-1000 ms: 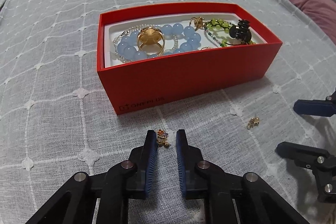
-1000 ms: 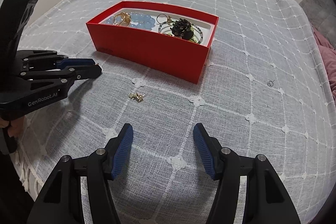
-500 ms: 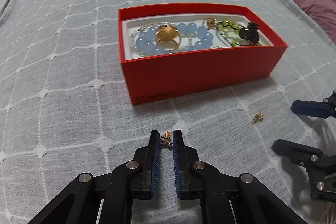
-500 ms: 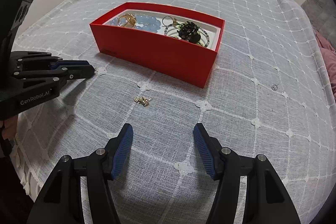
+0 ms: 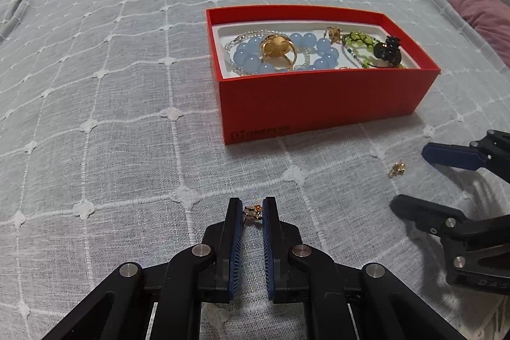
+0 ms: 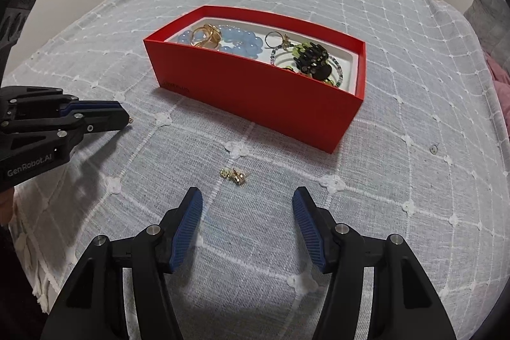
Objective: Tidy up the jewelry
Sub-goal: 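Grasp a gold earring with the left tool while the right tool grasps the other gold earring, then carry both gold earrings into the red box and open both tools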
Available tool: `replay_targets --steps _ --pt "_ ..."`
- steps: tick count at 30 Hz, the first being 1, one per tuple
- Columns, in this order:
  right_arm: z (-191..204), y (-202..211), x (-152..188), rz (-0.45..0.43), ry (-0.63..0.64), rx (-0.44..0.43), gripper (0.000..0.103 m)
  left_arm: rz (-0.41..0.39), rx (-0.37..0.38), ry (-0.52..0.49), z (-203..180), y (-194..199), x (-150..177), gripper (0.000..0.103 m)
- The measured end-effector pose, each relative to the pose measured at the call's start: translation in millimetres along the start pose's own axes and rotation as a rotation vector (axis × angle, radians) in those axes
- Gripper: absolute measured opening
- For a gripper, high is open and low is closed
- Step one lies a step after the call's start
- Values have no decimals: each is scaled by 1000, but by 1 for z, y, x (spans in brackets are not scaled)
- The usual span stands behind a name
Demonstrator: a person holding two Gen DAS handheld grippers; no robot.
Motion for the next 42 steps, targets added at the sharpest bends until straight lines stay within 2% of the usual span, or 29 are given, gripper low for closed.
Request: replay_targets --steps 16,26,42 --pt "18 -9 -16 -17 57 -26 13 8 -3 10 0 -1 0 7" --pt "20 -7 -18 -20 55 -23 10 2 5 23 3 2 -3 7" --pt "9 18 -16 -34 0 -44 10 -36 28 25 1 19 -11 7"
Point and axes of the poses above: each gripper's, at about its wrist camera, not at the fingertips, and y roughly against the way its jaws point, z to its left, x to its underside, the point moved 10 cm from there along -y, roughly the way its jaws point, and after that the axes turned 7 degrees about y, right-handed, at the moved point
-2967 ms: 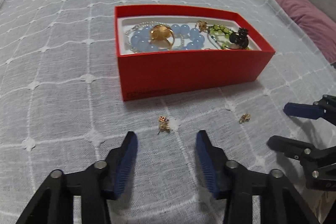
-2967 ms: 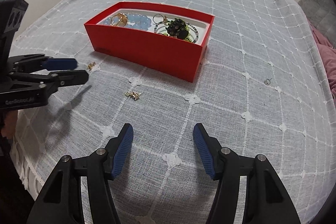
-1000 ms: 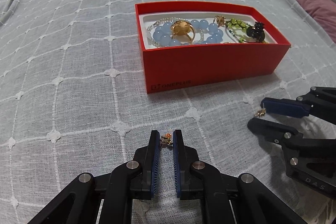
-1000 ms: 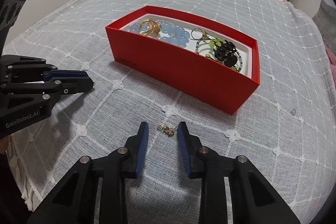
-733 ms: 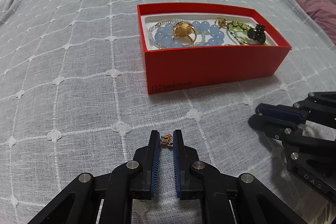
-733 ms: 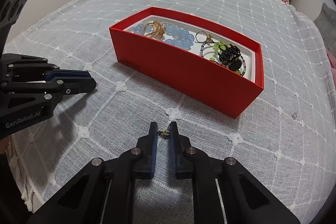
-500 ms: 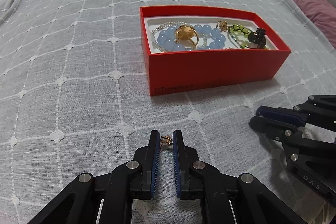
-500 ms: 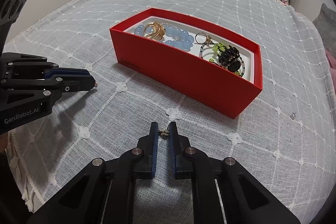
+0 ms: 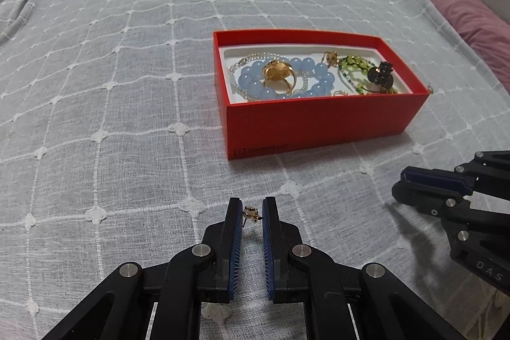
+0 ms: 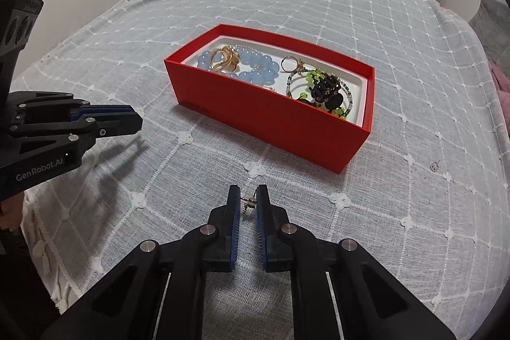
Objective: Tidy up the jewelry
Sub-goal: 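Carry both gold earrings into the red box and open both tools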
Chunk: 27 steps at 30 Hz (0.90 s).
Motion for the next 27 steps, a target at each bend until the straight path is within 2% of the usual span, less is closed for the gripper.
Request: replay_targets --steps 8,16,27 --pt "-2 21 -6 -33 -38 -36 10 -37 13 -2 -2 16 -6 7" --pt "-13 39 -16 -79 -81 -33 10 -96 48 24 -8 33 -22 7" --pt "-36 49 -47 -148 -137 -43 10 -141 112 46 -28 30 -50 7"
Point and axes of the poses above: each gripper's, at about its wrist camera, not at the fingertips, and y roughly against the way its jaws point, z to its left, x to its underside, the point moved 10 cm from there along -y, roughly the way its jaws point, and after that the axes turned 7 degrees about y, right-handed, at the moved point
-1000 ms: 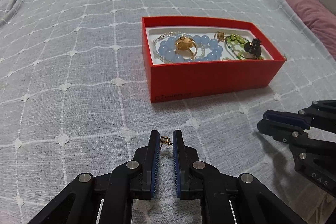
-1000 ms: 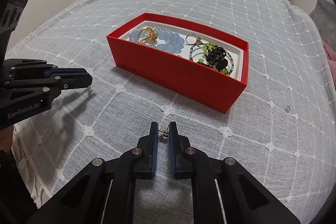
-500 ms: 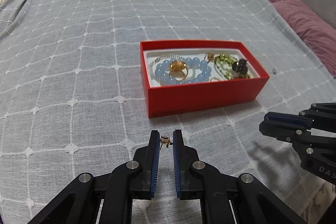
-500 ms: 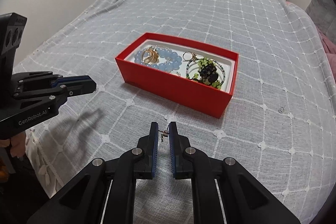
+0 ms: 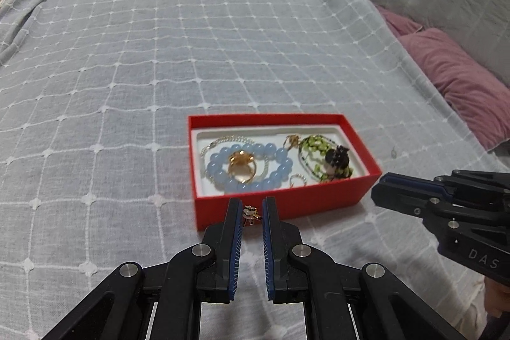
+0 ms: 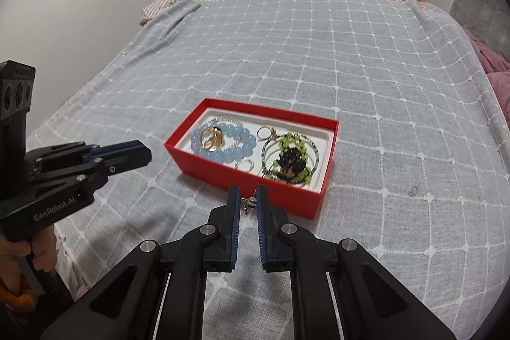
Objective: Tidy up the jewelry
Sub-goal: 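Carry both gold earrings into the red box and open both tools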
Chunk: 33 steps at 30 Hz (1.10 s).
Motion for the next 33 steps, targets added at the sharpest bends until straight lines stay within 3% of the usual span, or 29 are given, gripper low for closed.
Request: replay_targets --steps 18,28,30,33 --pt "-10 -44 -16 9 -6 -38 11 19 28 -12 -16 -57 -13 7" --pt "-12 -49 -17 5 -10 -69 12 37 25 -10 -15 -63 -12 8" --pt "-14 -49 -17 10 -24 -80 13 36 29 -14 -16 -60 -13 11" --pt "-17 -42 -21 -11 -46 -100 24 21 35 -16 -17 -50 -17 25"
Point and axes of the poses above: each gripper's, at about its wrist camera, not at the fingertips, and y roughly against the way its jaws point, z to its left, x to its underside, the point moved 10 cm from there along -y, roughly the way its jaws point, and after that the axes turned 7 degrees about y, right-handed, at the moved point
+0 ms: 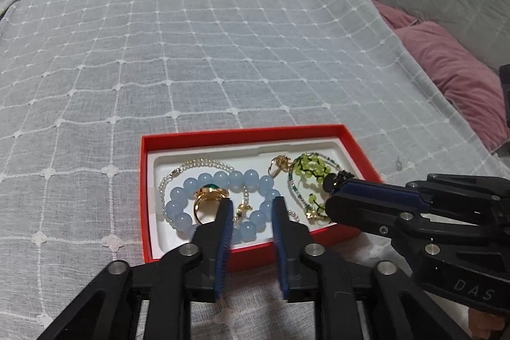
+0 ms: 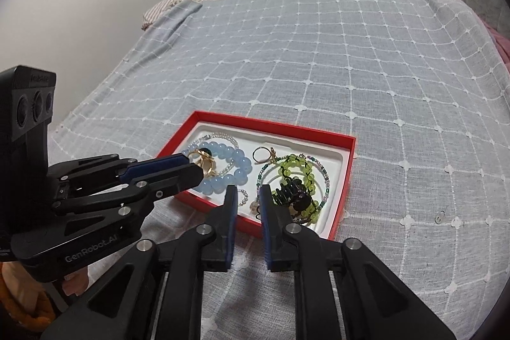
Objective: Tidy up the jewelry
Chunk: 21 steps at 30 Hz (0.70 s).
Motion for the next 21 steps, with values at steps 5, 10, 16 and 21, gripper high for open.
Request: replay_targets --steps 5,10,16,21 --pt "-2 19 -8 -43 -27 -4 38 -31 -10 37 10 20 -8 43" --pt "-8 34 -5 -45 -44 29 47 -28 -64 90 32 35 -5 60" --pt "-12 49 13 -1 -48 96 60 7 -169 103 52 44 12 84" --pt "-14 49 47 101 -80 182 69 69 -256 114 62 44 41 99"
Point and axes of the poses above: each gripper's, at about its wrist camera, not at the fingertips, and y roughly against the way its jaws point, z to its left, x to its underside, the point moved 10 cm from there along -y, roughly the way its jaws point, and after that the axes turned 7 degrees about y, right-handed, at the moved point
